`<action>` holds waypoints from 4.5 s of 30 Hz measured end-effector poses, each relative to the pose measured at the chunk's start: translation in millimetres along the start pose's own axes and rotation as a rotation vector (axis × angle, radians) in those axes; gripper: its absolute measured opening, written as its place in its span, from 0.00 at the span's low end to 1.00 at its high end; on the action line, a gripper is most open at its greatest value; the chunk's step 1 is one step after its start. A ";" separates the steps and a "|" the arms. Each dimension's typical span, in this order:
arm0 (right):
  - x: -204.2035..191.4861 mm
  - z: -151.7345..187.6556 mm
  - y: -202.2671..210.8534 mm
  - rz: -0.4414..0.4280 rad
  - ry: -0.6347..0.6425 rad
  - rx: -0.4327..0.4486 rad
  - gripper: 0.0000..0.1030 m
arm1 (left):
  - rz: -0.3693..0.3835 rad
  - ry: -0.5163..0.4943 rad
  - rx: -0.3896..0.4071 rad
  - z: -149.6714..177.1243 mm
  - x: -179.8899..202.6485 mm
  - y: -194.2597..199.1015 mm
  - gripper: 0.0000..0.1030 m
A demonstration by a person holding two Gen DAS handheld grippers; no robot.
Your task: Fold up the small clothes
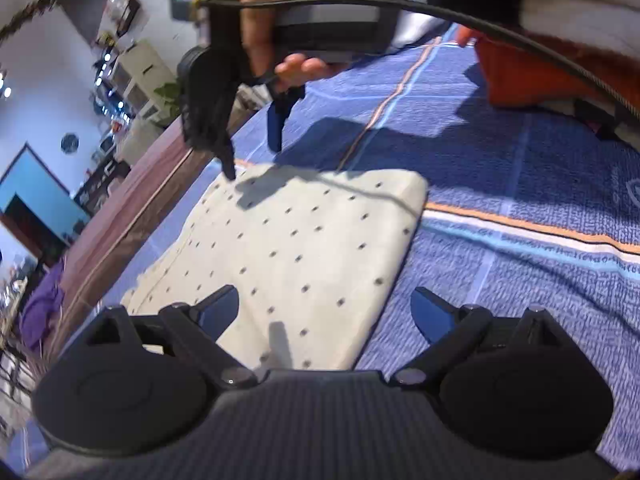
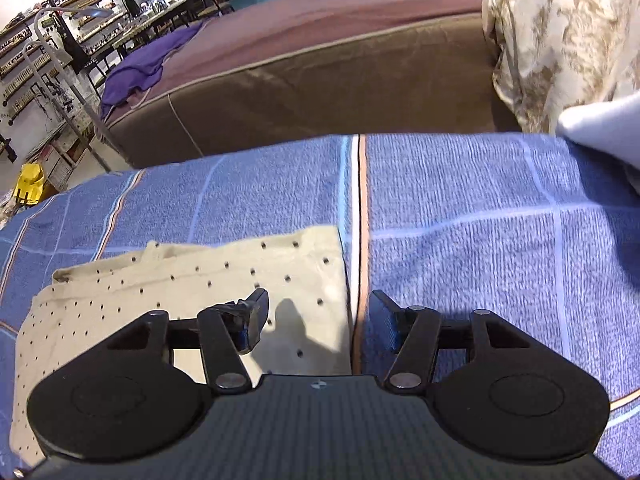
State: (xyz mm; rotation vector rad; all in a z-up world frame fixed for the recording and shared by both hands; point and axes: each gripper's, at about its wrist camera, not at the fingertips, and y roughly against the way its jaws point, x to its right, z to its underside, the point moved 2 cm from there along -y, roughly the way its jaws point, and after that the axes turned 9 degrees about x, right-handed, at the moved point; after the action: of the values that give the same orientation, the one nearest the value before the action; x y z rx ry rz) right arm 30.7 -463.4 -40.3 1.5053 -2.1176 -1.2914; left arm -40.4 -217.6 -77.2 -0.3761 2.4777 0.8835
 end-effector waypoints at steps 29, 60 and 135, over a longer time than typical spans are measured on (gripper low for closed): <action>-121.6 2.1 15.1 -0.406 -0.063 0.111 0.09 | -0.220 0.931 0.127 65.3 -164.2 84.5 0.04; -197.3 123.0 31.8 -0.301 0.247 0.140 0.61 | -0.289 1.018 -0.180 215.8 -174.2 159.4 0.07; 81.9 97.8 433.0 -0.047 -0.211 0.730 0.15 | 0.434 0.981 0.325 -159.3 -50.8 133.4 0.23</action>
State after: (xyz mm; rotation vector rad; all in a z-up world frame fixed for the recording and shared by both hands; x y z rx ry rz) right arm -344.2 -448.5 210.6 1.7224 -2.9079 -0.7271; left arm -106.3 -215.8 126.3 -0.1650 3.6420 0.4537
